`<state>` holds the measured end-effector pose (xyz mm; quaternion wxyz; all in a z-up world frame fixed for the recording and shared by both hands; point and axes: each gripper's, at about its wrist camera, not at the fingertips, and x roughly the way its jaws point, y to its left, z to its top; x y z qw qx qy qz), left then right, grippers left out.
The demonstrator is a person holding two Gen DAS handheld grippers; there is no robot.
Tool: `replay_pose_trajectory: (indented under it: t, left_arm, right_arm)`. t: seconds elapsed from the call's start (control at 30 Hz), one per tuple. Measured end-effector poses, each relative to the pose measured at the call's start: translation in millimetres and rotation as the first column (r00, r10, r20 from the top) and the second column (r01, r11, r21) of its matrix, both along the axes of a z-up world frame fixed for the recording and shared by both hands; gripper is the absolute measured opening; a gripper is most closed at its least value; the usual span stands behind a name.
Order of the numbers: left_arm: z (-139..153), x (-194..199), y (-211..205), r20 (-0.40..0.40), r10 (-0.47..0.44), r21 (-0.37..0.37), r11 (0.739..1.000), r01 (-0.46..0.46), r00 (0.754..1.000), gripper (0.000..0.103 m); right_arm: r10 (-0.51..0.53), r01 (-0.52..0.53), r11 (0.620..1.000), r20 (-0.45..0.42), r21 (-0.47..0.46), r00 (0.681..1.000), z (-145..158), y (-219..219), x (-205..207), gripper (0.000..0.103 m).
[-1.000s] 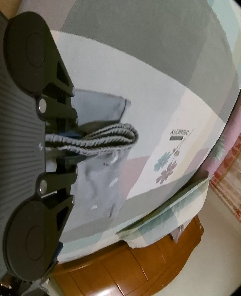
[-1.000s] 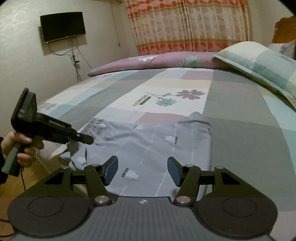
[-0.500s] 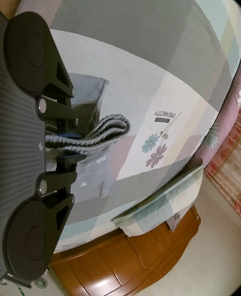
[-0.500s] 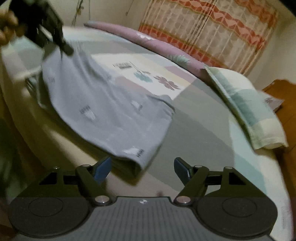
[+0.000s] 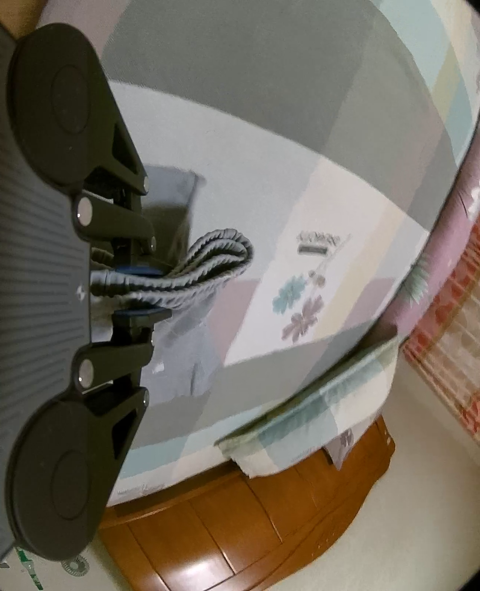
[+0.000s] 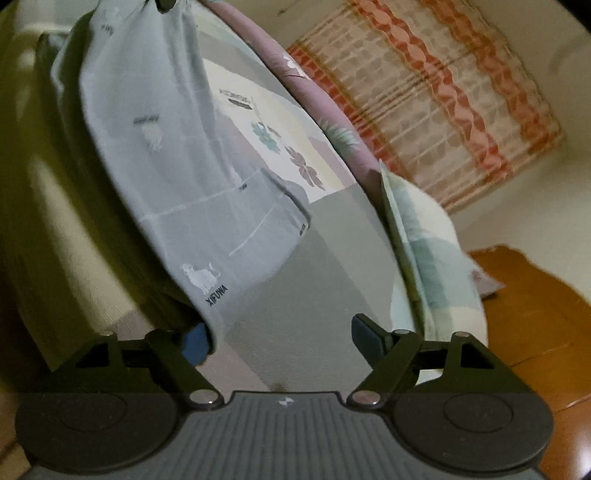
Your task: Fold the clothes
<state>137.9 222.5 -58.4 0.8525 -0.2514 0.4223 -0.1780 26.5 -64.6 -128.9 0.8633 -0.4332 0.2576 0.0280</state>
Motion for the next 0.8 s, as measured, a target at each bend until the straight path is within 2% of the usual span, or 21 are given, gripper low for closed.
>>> replay_pose_trajectory:
  t: [0.23,0.4,0.57,0.63,0.73,0.8]
  left_arm:
    - [-38,5,13,-0.087,0.033,0.004,0.999,-0.033,0.996,0.015]
    - [-44,3,16,-0.092,0.034,0.004,0.999,-0.034,0.995,0.015]
    - [-49,1,18,-0.093,0.032,-0.003,0.999,-0.032,0.995,0.016]
    - [-50,0,20,-0.092,0.036,-0.009,0.999,-0.037,0.995,0.020]
    - [-38,-6,25,-0.054,0.055,0.031,0.998,-0.053,0.997,0.021]
    - [-29,-10,27,-0.027,0.066,0.056,0.996,-0.065,0.997,0.025]
  right_arm:
    - [0.006,-0.006,0.998,0.005,-0.063,1.000,-2,4,1,0.084]
    - [0.012,-0.011,1.000,-0.058,0.011,0.998,9,0,-8,0.084]
    - [0.062,-0.051,0.995,-0.122,0.089,0.991,22,-9,-22,0.084]
    - [0.071,-0.058,0.993,-0.128,0.107,0.989,25,-10,-25,0.084]
    - [0.080,-0.060,0.987,-0.136,0.148,0.987,30,-10,-26,0.084]
    - [0.084,-0.057,0.980,-0.137,0.188,0.987,36,-11,-25,0.084]
